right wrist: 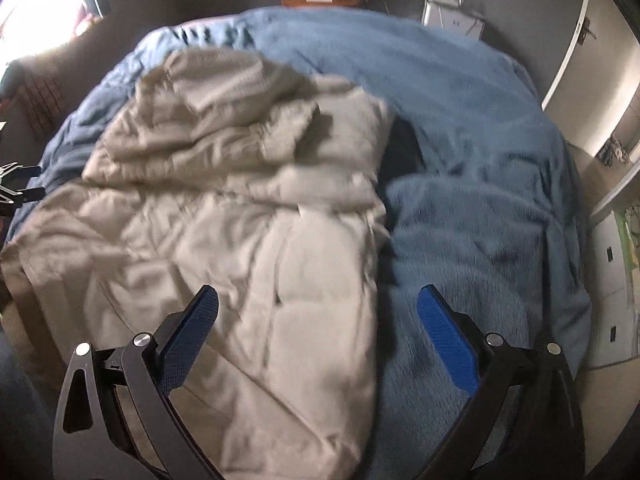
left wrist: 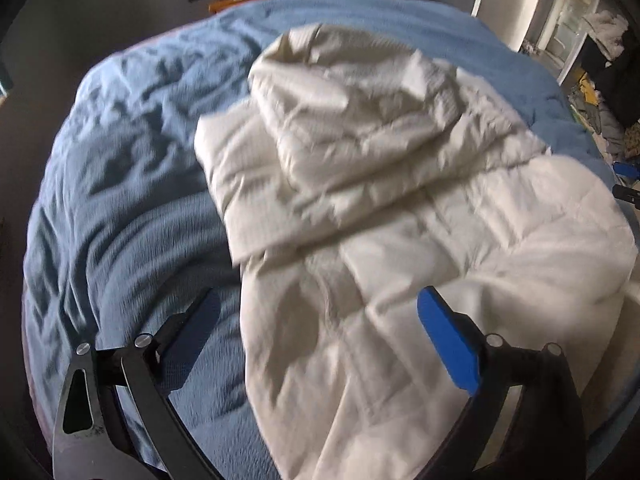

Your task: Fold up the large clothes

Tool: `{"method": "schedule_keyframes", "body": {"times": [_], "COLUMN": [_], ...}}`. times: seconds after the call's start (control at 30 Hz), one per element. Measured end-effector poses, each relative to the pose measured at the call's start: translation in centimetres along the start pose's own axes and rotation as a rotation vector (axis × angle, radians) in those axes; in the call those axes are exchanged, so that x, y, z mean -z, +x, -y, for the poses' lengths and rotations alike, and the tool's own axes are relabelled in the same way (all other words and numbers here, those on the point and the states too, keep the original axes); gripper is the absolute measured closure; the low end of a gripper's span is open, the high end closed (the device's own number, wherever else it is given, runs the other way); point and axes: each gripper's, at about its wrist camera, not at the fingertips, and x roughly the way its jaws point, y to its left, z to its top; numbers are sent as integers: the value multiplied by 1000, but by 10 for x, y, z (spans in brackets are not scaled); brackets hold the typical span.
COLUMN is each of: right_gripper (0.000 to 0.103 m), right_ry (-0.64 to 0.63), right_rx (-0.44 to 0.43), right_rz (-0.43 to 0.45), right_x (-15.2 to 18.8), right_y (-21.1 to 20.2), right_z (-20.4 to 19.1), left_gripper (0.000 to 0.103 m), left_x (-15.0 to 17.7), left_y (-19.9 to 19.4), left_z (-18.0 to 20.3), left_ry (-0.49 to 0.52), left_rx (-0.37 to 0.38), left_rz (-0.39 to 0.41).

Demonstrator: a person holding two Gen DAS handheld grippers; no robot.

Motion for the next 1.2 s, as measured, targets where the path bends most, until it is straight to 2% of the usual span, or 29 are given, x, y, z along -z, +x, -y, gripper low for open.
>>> {"method": "schedule_keyframes", "body": {"times": [0.1,0.17,0.2,0.33,0.43,0.6,0.83,0.87,0.93,1.0,1.03,1.2], "right_gripper": [8,8,8,8,8,8,22,26,28,31,36,46], "right_ry": [24,26,23,7,-5,-38,-88,-83,-62,-58,-60,-63], "right_rx": [-11,-1,3,3,-9,0,-16,-19,-27,-44,-46,-68], "right_rz": [-55,-68,-71,-83,-100,-102,-83,-71,-26,-42,-51,-69], "right_x": [12,18,20,32,38,42,50,50,48,48,48,54], "right_y": [9,11,10,12,13,12,-5,-8,-16,-14,-12,-14], "right_z": [10,14,14,13,10,5,-3,-1,3,4,3,2], "left_gripper": [11,18,18,18,21,31,38,38,38,38,38,46], "left_x": [14,21,24,35,39,43,50,49,47,46,45,47], "left_y": [14,23,26,32,29,23,13,15,19,23,24,20], "left_z": [-15,-23,-26,-35,-35,-34,-25,-24,-24,-23,-21,-20], "left_ry": [-43,-82,-96,-152,-148,-145,-101,-103,-113,-115,-111,-102], "left_rx": [18,40,47,101,120,167,185,187,189,186,182,161], "left_rz": [-56,-88,-98,-107,-108,-121,-125,-124,-121,-114,-109,-75]}}
